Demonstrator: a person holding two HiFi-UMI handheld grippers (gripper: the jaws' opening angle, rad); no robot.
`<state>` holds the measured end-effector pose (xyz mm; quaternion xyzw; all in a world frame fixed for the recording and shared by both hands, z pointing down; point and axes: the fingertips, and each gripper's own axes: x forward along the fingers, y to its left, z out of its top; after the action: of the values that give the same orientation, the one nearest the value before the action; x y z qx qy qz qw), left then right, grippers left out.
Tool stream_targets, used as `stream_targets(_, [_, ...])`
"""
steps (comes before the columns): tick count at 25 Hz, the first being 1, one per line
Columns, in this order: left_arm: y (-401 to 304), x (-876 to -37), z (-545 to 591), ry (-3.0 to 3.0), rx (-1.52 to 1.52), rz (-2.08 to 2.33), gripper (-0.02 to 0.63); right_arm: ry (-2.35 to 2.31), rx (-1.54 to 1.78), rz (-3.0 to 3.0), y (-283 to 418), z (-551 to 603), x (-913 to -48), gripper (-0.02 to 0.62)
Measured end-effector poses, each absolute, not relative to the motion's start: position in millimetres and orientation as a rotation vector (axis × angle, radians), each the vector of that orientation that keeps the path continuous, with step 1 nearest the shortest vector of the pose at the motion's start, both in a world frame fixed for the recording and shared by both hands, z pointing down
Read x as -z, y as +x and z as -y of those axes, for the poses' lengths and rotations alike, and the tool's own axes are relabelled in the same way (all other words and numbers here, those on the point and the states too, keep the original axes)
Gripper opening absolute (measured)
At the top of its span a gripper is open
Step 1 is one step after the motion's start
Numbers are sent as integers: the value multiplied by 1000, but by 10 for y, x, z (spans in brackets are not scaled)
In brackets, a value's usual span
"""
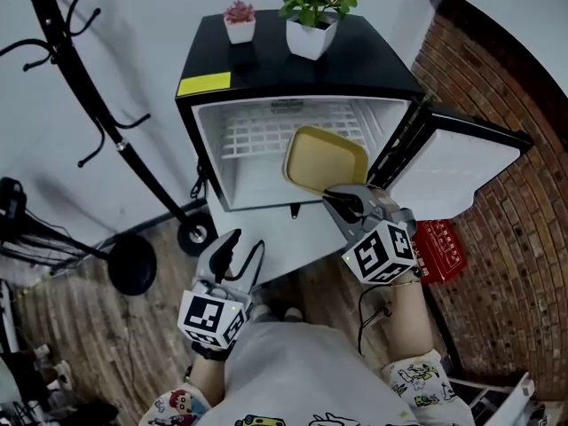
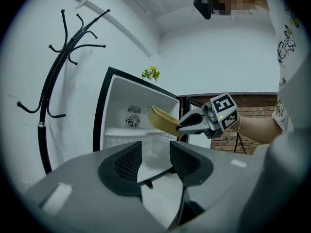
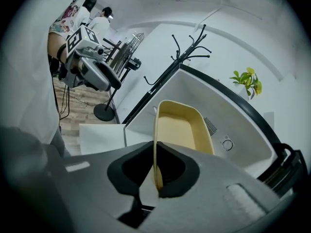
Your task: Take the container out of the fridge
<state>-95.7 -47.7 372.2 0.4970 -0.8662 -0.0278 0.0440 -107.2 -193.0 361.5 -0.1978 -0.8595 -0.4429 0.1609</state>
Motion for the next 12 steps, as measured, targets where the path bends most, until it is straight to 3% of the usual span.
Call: stream_targets(12, [-866,-3833,847,1645,80,2513,131,-422,883,2636,-656,2124,-3797,20])
